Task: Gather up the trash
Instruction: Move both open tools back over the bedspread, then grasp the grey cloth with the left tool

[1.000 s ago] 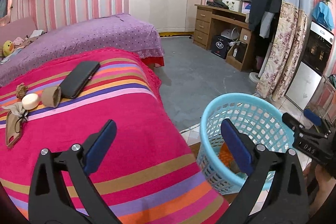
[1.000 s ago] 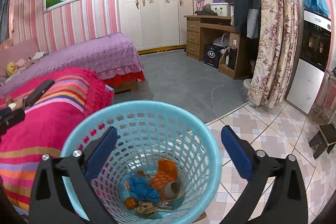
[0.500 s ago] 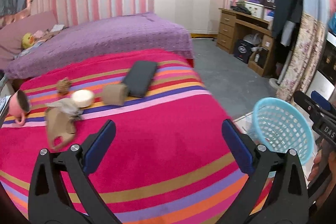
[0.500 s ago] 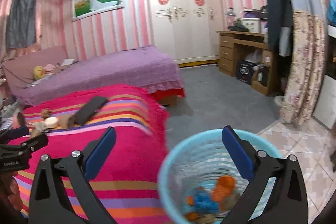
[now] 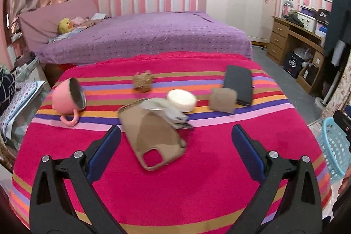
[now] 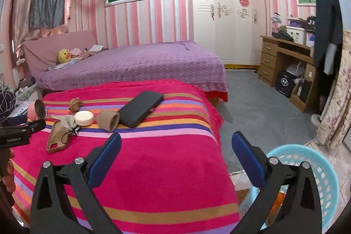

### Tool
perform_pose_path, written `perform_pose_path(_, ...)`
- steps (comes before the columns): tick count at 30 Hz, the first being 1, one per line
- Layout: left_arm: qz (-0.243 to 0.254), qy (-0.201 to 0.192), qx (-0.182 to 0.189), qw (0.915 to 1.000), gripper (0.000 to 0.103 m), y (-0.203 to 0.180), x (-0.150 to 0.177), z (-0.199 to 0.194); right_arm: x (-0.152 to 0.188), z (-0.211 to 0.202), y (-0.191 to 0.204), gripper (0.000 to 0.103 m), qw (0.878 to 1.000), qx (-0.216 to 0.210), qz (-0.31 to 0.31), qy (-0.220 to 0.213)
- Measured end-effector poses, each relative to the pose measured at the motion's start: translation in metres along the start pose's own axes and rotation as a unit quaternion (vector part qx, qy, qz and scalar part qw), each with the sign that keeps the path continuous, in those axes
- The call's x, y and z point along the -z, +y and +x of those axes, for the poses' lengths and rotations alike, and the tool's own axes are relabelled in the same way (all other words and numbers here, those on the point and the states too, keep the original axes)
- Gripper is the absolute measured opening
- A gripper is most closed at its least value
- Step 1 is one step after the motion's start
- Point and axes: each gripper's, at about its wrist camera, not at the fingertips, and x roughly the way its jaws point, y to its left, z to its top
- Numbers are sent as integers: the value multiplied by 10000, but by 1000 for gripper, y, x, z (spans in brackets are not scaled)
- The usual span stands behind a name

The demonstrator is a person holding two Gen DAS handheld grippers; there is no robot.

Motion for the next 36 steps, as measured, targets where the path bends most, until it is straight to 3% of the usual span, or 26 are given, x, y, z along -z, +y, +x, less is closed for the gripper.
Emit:
perform_pose_path(8, -69, -3, -106, 9999, 97, 25, 6, 12, -22, 28, 43, 98, 9995, -284, -63, -92)
perform_pose_path(14, -51, 31, -118, 9999, 97, 36, 7, 23, -16, 59, 71, 98, 9990, -375, -224, 44)
perform_pose_path(20, -202, 192, -50, 9996, 97, 46, 4, 48, -1, 98, 83, 98, 9971, -362, -439, 512)
perform_pose_path(26, -444, 259, 171, 9985, 97, 43, -10, 74, -8, 115, 81, 98, 9969, -249, -452, 593)
perform_pose_path(29, -364, 337, 176, 9986, 82, 35, -16, 89, -10, 125, 78, 98, 9965, -244, -402, 692)
perform_pose_path(31, -295, 540, 258, 9978, 57, 31, -17, 103, -11, 131, 77, 98, 9964, -183, -334, 761)
perform_pose_path(35, -390, 746, 506, 9952, 31, 32, -13, 115, -13, 142, 79, 98, 9953, -293, -211, 895)
perform_pose_path(36, -407, 726, 599, 9947, 17, 33, -14, 114, -12, 144, 82, 98, 9952, -310, -212, 901)
